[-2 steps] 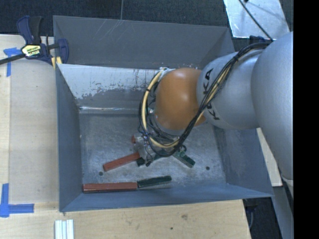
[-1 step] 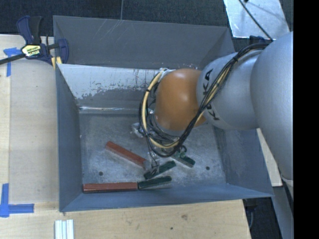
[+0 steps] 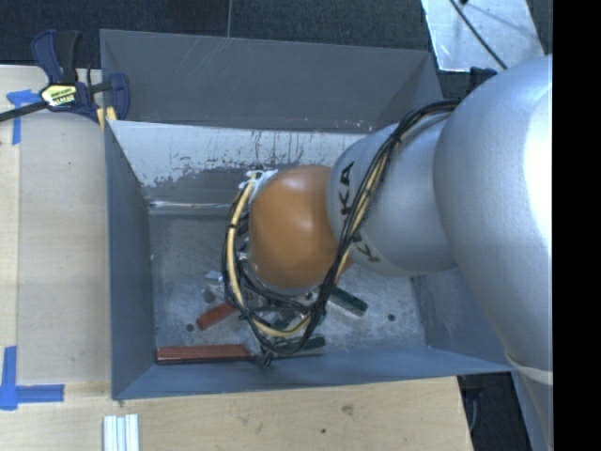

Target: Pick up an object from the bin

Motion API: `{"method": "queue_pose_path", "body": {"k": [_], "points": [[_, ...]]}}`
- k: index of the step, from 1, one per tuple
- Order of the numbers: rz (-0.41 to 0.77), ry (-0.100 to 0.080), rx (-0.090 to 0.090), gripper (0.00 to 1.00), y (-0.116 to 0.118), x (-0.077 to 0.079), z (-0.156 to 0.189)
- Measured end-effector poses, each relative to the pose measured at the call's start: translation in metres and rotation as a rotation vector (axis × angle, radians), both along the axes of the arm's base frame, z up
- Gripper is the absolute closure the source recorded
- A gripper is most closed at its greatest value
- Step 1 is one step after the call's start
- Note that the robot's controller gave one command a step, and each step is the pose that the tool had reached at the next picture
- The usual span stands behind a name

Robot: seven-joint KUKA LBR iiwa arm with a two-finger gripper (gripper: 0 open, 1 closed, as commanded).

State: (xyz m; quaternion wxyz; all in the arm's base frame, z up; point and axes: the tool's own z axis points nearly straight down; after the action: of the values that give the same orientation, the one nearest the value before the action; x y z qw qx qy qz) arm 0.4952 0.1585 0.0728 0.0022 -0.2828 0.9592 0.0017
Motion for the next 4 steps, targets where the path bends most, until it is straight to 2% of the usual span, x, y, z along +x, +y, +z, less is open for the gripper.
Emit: {"method": "queue_pose_path", "body": {"k": [1, 2, 3, 4], "points": [[-0.008, 0.0, -0.002, 1.0, -0.003, 0.001, 0.0], [-0.014, -0.007, 0.0, 1.0, 0.015, 0.013, 0.087], [-0.015, 0.002, -0.004, 0.0, 0.014, 0.011, 0.082], [0.344, -0.001, -0.004, 0.0, -0.004, 0.003, 0.003]]}}
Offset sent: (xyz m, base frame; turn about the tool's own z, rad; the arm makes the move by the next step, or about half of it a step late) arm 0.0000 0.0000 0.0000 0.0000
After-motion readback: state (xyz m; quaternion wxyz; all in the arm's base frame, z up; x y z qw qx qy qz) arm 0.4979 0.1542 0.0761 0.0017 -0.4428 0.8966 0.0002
